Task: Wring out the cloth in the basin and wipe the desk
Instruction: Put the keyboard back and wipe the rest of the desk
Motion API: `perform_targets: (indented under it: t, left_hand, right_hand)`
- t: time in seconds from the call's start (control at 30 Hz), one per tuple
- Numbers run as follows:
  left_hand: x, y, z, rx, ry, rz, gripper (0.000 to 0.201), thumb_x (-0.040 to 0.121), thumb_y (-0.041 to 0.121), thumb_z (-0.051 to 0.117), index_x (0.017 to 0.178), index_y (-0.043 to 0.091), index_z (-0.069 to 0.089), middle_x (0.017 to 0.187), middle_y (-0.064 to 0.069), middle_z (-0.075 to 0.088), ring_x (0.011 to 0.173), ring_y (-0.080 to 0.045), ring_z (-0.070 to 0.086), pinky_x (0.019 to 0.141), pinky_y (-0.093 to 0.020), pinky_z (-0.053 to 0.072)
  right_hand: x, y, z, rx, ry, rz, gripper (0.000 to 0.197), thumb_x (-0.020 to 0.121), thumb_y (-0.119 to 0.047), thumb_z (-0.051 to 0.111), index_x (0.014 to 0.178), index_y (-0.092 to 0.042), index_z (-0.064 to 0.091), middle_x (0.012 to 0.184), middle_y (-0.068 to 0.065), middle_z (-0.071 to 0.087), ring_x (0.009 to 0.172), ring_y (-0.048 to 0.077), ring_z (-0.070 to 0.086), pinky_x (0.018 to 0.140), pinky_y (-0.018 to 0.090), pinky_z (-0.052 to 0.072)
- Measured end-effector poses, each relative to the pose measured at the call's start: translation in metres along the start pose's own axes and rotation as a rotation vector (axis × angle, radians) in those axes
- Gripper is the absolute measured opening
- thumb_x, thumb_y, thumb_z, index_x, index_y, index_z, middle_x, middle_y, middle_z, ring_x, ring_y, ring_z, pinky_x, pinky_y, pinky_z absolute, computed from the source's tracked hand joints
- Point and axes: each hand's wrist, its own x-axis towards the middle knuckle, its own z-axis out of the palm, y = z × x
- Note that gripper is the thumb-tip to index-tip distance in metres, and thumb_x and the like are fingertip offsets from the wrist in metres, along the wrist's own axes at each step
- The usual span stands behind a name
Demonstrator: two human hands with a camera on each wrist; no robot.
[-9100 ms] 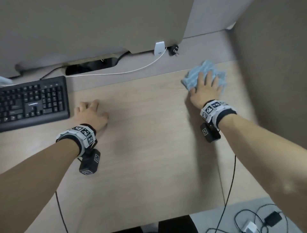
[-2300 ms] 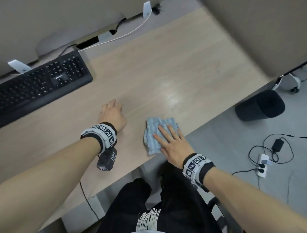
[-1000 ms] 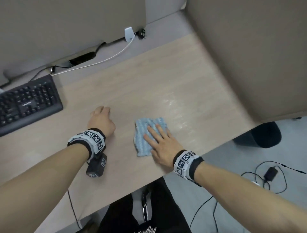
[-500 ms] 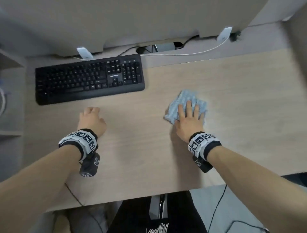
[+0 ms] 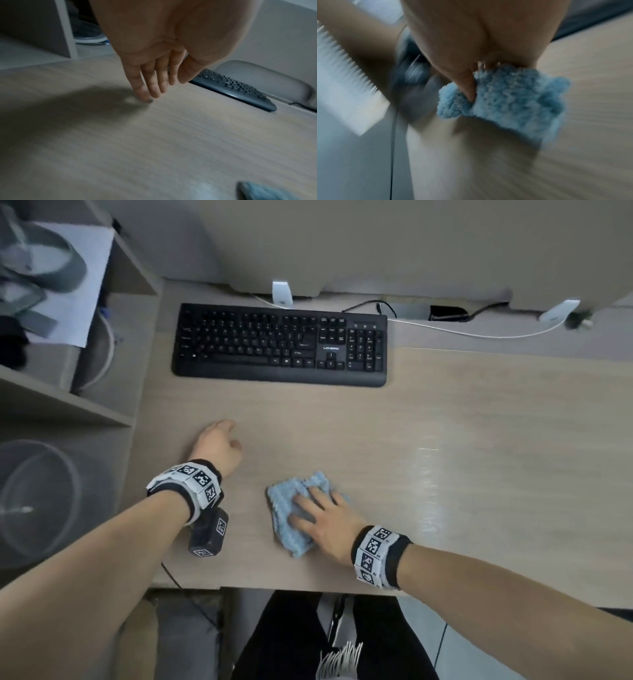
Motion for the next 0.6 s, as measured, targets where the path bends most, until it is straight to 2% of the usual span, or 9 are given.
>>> perform_targets:
  t: [0.07,0.13,0.2,0.3,0.4,0.43,0.47,0.53,0.6]
  left_hand:
    - [-0.009,-0.005,-0.002,-0.053,-0.005,-0.022,0.041,0.088,0.008,0.053,0.128,0.009,0.059,0.128,-0.015,0.063,0.118,-0.034,0.058,0.105,-0.035,0.042]
    - [-0.016,-0.012,0.002,-0.133,-0.044,-0.053,0.04,0.085,0.003,0.052,0.123,0.01,0.063,0.117,-0.011,0.069,0.112,-0.03,0.063,0.104,-0.036,0.045]
    - [-0.025,-0.02,0.006,-0.243,-0.095,-0.08,0.043,0.081,-0.001,0.047,0.118,0.009,0.065,0.11,-0.01,0.071,0.11,-0.03,0.064,0.104,-0.038,0.047]
    - [-0.048,-0.015,0.002,-0.454,-0.099,-0.094,0.045,0.075,0.003,0.043,0.115,0.005,0.065,0.102,-0.01,0.068,0.106,-0.034,0.065,0.096,-0.042,0.052]
    - [-0.09,0.009,-0.018,-0.763,-0.11,-0.169,0.032,0.088,-0.003,0.052,0.118,0.006,0.059,0.103,-0.009,0.066,0.085,-0.027,0.066,0.074,-0.033,0.052]
    - [-0.104,0.017,-0.024,-0.867,-0.125,-0.204,0.025,0.094,0.007,0.056,0.118,0.009,0.058,0.103,-0.01,0.067,0.081,-0.024,0.067,0.07,-0.032,0.052]
    - [-0.118,0.022,-0.03,-0.985,-0.151,-0.237,0.026,0.097,0.025,0.058,0.118,0.01,0.058,0.104,-0.011,0.068,0.081,-0.025,0.069,0.071,-0.033,0.055]
    - [-0.143,0.027,-0.038,-1.171,-0.231,-0.279,0.059,0.087,0.062,0.055,0.118,0.013,0.057,0.11,-0.013,0.071,0.093,-0.03,0.072,0.08,-0.041,0.058]
    - [-0.163,0.024,-0.044,-1.283,-0.283,-0.273,0.077,0.076,0.077,0.052,0.121,0.014,0.056,0.114,-0.013,0.072,0.104,-0.031,0.07,0.092,-0.047,0.054]
  right_hand:
    - [-0.007,0.002,-0.009,0.184,0.053,0.039,0.054,0.085,-0.013,0.058,0.137,-0.022,0.049,0.146,0.009,0.041,0.135,0.036,0.034,0.109,0.056,0.034]
    - [-0.008,0.009,-0.029,0.664,0.113,0.218,0.035,0.086,-0.01,0.056,0.12,-0.018,0.061,0.121,0.006,0.06,0.112,0.028,0.056,0.099,0.05,0.046]
    - [-0.01,0.014,-0.063,1.159,0.181,0.388,0.014,0.091,-0.008,0.057,0.104,-0.013,0.06,0.102,0.005,0.066,0.092,0.022,0.061,0.094,0.048,0.051]
    - [-0.018,0.02,-0.106,1.815,0.231,0.449,0.015,0.097,-0.01,0.049,0.109,-0.008,0.057,0.112,0.016,0.065,0.096,0.026,0.063,0.091,0.042,0.052]
    - [-0.033,0.017,-0.145,2.041,0.064,0.352,0.031,0.097,-0.025,0.042,0.101,-0.003,0.063,0.092,0.013,0.072,0.078,0.024,0.07,0.065,0.028,0.056]
    - [-0.037,0.016,-0.155,2.07,0.039,0.316,0.034,0.095,-0.029,0.043,0.099,-0.003,0.065,0.091,0.013,0.071,0.075,0.024,0.07,0.062,0.027,0.055]
    - [-0.039,0.013,-0.161,2.092,0.027,0.291,0.037,0.092,-0.032,0.043,0.098,-0.004,0.067,0.093,0.013,0.07,0.076,0.025,0.07,0.062,0.027,0.056]
    - [-0.039,0.005,-0.171,2.108,-0.001,0.26,0.05,0.095,-0.035,0.035,0.087,-0.008,0.076,0.091,0.011,0.073,0.077,0.023,0.072,0.065,0.03,0.058]
    - [-0.034,-0.008,-0.181,2.065,-0.087,0.208,0.066,0.1,-0.049,0.025,0.092,-0.012,0.08,0.101,0.01,0.075,0.09,0.024,0.073,0.079,0.035,0.057]
